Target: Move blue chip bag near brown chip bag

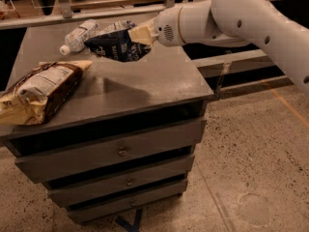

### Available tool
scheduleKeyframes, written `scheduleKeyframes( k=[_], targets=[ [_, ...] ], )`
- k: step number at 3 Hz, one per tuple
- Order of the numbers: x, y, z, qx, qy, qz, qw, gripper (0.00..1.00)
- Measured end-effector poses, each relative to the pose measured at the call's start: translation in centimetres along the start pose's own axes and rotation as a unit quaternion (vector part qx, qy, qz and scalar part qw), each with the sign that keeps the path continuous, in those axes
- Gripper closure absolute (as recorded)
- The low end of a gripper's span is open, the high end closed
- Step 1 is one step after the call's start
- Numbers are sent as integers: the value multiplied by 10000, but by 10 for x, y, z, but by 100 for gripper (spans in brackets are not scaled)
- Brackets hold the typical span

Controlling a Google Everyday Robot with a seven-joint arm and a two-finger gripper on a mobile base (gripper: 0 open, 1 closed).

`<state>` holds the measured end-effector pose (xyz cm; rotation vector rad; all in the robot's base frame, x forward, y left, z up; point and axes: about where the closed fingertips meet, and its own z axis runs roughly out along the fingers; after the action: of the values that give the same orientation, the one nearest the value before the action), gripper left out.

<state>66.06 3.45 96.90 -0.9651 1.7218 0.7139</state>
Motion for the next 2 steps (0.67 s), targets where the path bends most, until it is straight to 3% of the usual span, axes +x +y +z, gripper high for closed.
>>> scheduleKeyframes(
  k=[2],
  targets=[
    [2, 25, 2, -407, 71, 321, 9986, 58]
  ],
)
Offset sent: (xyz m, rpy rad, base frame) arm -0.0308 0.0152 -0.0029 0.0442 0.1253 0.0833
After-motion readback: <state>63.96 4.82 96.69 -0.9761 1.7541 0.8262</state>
